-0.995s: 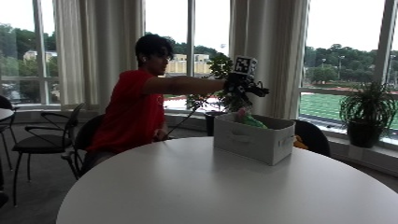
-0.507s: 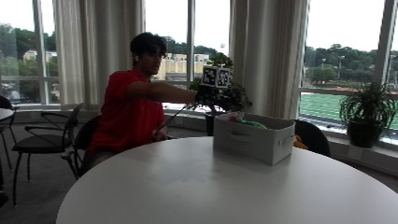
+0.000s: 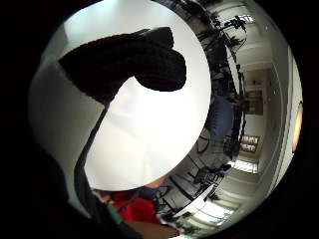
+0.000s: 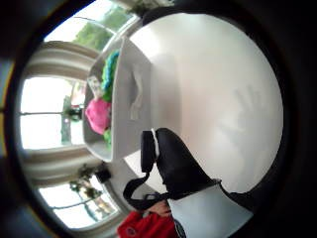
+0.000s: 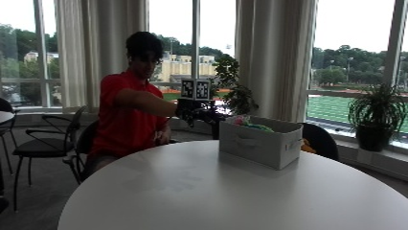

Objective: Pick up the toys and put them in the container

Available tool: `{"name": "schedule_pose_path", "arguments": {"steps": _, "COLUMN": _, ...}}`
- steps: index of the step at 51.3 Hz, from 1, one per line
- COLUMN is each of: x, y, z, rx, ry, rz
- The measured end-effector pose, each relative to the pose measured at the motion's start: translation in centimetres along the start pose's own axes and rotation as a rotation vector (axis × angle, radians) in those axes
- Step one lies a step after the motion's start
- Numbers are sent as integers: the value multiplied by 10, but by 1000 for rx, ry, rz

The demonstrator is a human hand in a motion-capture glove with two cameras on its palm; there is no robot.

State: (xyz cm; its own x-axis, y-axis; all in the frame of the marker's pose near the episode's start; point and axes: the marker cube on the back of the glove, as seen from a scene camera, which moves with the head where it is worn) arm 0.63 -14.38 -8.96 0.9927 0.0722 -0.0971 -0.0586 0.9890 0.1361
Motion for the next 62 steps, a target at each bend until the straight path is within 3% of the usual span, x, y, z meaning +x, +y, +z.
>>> {"name": "schedule_pose_path", "arguments": {"steps": 21, "x": 39, "y": 32, "z": 19, "rx": 10, "ry": -97, "rz": 65}}
{"name": "schedule_pose_path", "arguments": {"steps": 62, "x": 24, "y": 57, "z": 33, "rx": 24, "ry": -89, "rz": 22}}
